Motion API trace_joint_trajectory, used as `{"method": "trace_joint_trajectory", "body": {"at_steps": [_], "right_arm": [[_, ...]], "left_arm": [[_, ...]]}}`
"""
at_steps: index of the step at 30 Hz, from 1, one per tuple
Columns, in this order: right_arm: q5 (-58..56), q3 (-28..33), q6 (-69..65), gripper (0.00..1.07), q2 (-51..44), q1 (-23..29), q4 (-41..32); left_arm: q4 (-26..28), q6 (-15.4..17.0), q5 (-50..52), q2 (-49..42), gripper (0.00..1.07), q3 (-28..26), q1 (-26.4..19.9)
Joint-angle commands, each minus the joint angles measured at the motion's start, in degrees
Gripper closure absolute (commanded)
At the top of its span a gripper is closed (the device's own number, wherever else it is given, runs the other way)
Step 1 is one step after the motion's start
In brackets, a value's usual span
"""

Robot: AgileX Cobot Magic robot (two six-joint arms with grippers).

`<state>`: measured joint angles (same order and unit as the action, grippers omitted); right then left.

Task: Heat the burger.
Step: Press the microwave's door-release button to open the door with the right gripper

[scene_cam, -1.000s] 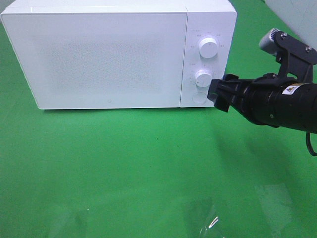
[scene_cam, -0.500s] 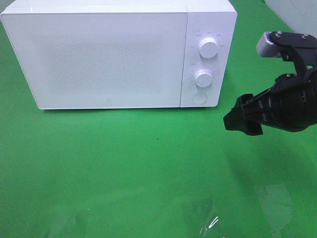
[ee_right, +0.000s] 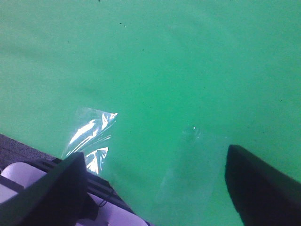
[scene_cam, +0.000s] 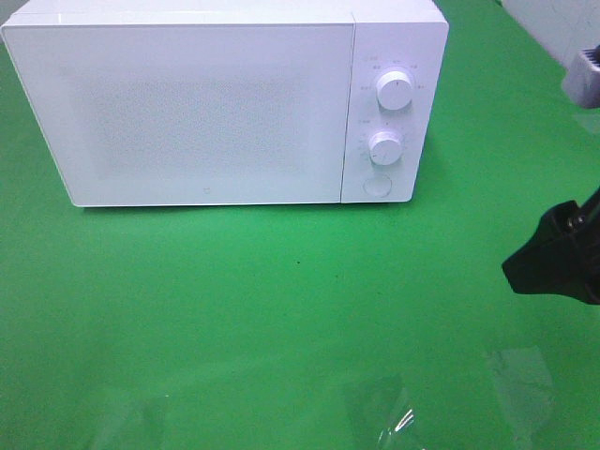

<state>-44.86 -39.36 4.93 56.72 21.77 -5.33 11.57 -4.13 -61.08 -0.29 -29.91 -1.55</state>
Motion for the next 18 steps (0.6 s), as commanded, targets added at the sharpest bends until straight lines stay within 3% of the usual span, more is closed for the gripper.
{"method": "trace_joint_trajectory", "body": {"at_steps": [1, 7, 9, 14, 18], "right_arm": [[-2.98, -0.46, 0.23, 0.31, -3.21, -0.23, 0.11], [-4.7, -0.4, 0.23, 0.31, -12.61, -0.23, 0.52], [-5.16, -0.4, 0.23, 0.31, -21.72, -0.29, 0.97], [-6.25, -0.4, 0.23, 0.31, -26.3, -1.2, 0.69], [-8.48, -0.34, 0.23, 0.31, -35.18, -10.6, 1.2]], "left_arm": [[0.23, 0.23, 0.46, -0.92, 0.19, 0.17, -0.17], [0.23, 0.23, 0.46, -0.92, 0.19, 0.17, -0.17], [0.23, 0.23, 0.46, -0.92, 0.19, 0.17, -0.17], [0.23, 0.23, 0.46, -0.92, 0.19, 0.17, -0.17], [0.23, 0.23, 0.46, -0.92, 0.19, 0.17, -0.17]]}}
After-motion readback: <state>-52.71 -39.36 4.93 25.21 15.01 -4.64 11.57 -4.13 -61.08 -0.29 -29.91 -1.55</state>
